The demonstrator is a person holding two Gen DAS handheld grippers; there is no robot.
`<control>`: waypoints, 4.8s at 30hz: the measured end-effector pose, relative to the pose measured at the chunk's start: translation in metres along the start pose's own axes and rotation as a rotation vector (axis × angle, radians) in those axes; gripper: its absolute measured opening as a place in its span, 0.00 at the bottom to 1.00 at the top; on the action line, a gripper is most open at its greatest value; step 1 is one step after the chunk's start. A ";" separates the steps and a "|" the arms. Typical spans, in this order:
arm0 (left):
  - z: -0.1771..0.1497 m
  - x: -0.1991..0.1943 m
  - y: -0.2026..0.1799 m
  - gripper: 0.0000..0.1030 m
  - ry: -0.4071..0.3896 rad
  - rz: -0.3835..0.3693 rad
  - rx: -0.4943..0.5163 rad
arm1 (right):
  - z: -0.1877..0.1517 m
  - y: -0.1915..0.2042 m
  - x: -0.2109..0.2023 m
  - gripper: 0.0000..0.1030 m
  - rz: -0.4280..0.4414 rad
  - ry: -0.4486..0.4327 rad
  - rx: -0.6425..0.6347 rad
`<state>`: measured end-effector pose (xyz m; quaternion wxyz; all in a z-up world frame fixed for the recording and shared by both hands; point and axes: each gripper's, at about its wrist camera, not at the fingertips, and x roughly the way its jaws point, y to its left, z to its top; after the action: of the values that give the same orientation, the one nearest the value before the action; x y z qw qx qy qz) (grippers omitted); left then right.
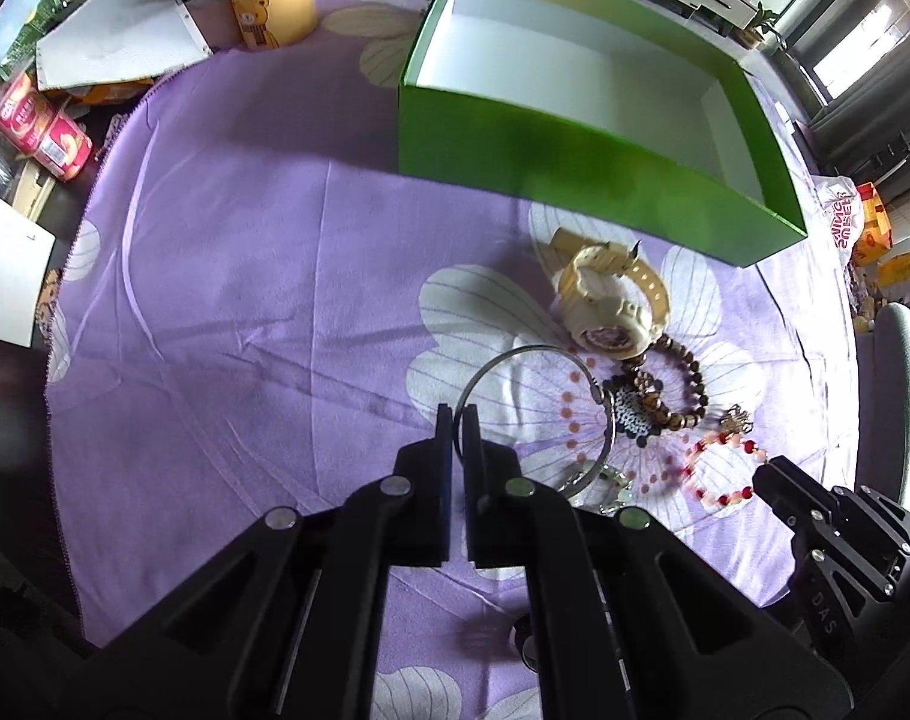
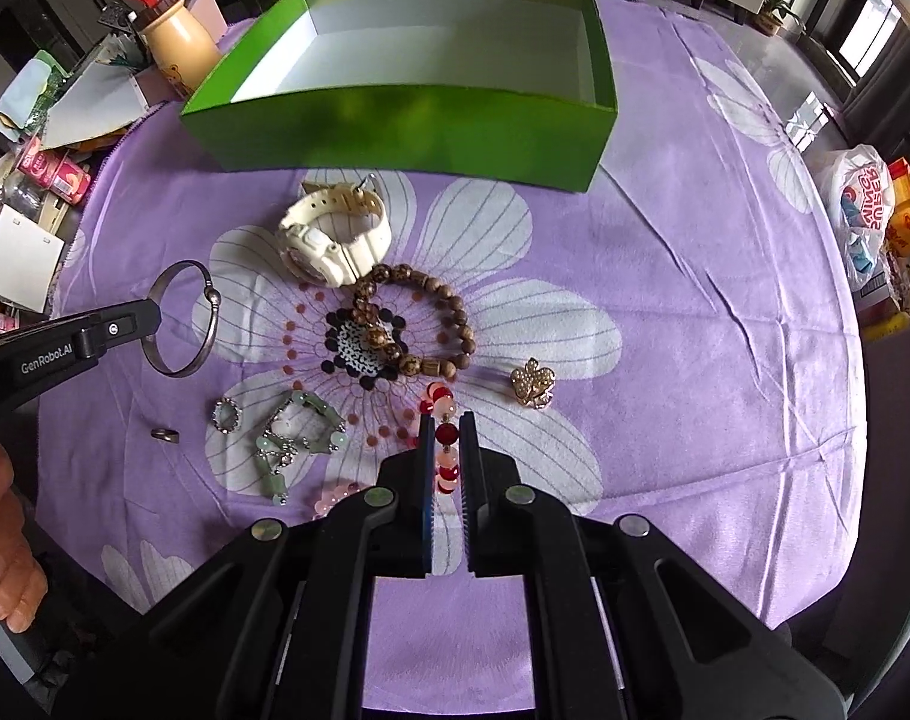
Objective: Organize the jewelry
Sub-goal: 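Carry the bangle and bead bracelet into the green box and open both grippers, then move both grippers back over the jewelry on the tablecloth, then grasp the cream watch with the left gripper while the right gripper grasps the gold charm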
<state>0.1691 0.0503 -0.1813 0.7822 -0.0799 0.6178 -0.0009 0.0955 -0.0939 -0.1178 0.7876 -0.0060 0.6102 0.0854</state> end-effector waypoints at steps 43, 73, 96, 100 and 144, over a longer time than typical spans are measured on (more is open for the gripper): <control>0.184 0.015 -0.049 0.55 -0.096 0.074 0.059 | 0.210 -0.030 0.035 0.78 -0.076 -0.121 0.000; -0.066 -0.037 0.006 0.43 -0.074 0.003 0.154 | -0.020 -0.013 -0.006 0.64 -0.080 -0.052 -0.109; 0.059 0.024 -0.078 0.42 0.085 -0.051 0.074 | 0.029 -0.053 0.047 0.63 -0.083 0.046 0.054; 0.060 0.036 -0.082 0.46 0.101 -0.043 0.061 | 0.033 -0.056 0.049 0.63 -0.083 0.047 0.065; 0.065 0.039 -0.052 0.17 0.163 -0.004 0.007 | 0.028 -0.036 0.051 0.21 -0.021 0.089 0.012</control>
<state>0.2465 0.0031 -0.1982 0.7298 -0.0783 0.6791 -0.0113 0.1401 -0.1192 -0.1635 0.7606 -0.0115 0.6450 0.0731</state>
